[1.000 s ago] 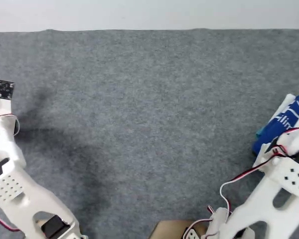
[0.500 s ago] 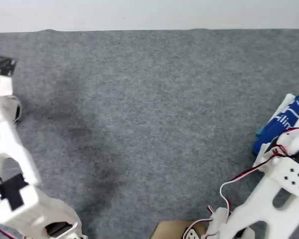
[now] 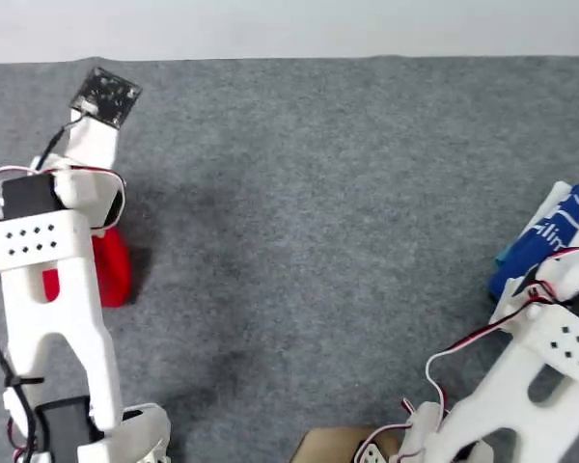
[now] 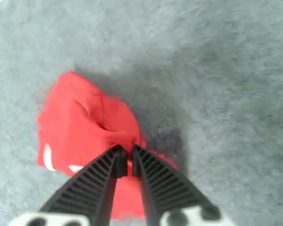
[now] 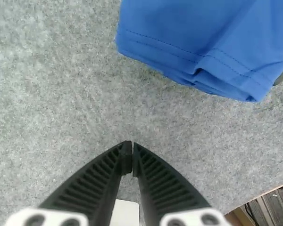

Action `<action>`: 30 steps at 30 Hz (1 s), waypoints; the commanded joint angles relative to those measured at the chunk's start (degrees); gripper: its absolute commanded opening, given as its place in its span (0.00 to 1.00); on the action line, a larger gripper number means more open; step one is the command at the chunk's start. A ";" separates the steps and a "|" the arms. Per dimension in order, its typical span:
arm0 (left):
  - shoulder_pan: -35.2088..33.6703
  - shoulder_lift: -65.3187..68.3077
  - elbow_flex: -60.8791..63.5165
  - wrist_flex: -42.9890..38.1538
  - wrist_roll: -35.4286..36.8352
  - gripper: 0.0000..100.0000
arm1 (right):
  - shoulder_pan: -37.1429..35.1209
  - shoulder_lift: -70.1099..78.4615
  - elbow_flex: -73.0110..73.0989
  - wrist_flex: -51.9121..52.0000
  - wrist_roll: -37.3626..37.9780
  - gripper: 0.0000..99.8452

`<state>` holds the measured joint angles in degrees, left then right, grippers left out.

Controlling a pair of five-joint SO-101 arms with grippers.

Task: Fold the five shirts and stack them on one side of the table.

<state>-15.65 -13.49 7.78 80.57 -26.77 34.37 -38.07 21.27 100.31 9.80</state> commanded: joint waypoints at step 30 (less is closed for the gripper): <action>-10.73 30.07 11.38 -30.15 -4.66 0.18 | -0.40 -1.71 -0.26 2.24 -0.35 0.01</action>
<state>-26.29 12.44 24.04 49.89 -29.76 34.37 -38.07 21.27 100.31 9.80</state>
